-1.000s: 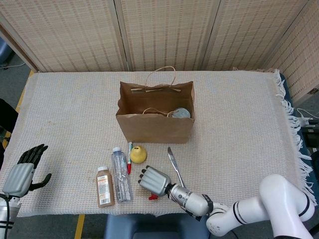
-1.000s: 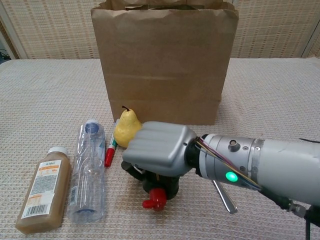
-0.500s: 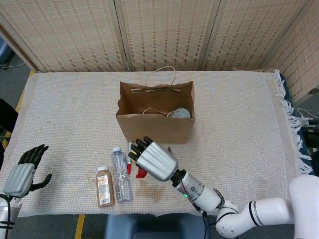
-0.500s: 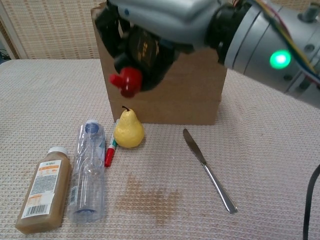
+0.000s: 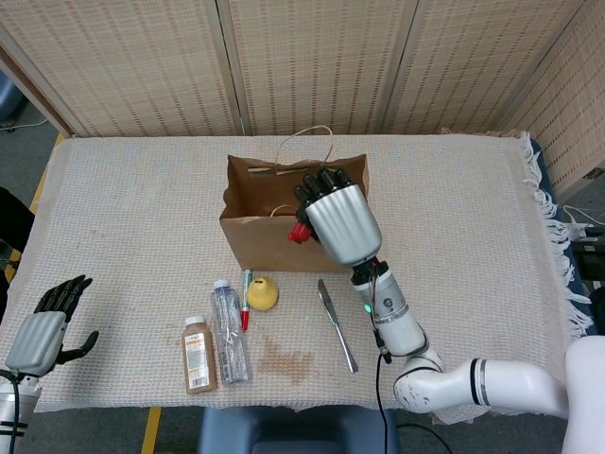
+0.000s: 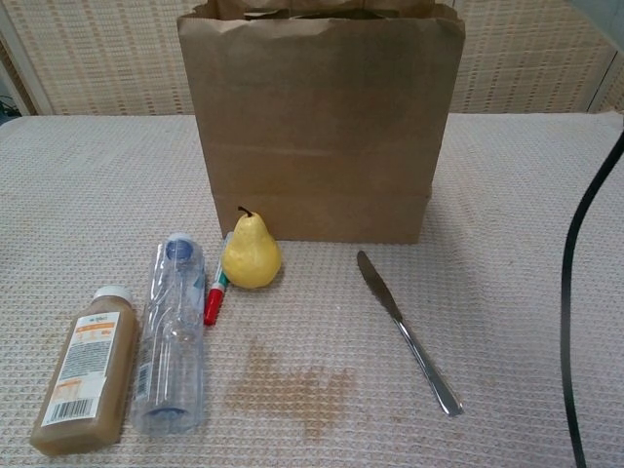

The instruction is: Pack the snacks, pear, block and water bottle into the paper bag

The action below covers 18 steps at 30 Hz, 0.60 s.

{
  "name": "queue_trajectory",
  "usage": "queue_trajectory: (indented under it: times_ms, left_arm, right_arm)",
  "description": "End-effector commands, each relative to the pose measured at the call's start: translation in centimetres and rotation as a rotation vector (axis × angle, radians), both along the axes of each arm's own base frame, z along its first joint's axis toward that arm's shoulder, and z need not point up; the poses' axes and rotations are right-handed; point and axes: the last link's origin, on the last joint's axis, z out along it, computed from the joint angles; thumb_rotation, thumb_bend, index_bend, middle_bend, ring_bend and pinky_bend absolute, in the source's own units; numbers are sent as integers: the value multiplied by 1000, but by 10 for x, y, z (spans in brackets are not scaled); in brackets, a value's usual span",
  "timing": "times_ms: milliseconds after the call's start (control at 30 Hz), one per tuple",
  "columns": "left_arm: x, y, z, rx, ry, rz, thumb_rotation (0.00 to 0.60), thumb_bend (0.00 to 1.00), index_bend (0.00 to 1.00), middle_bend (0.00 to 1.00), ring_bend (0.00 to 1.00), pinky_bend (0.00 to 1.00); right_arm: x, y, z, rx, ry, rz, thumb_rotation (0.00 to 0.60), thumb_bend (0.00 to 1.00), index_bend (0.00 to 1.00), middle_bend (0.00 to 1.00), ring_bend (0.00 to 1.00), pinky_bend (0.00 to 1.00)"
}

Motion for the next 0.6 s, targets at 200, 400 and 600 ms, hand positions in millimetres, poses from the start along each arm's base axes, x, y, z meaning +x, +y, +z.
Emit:
queue_trajectory:
  times_ms: [200, 400, 600]
  left_arm:
    - [0, 0, 0, -4, -4, 2, 600, 345, 0, 0, 0, 69]
    - [-1, 1, 1, -2, -9, 6, 600, 344, 0, 0, 0, 70]
    - [-1, 1, 1, -4, -12, 9, 600, 345, 0, 0, 0, 70]
  right_arm:
    - [0, -35, -10, -89, 37, -137, 600, 328, 634, 559, 496, 607]
    - [-6, -43, -23, -92, 88, -264, 600, 202, 287, 342, 236, 471]
    - [-7, -42, -26, -103, 122, -310, 600, 118, 93, 202, 118, 382]
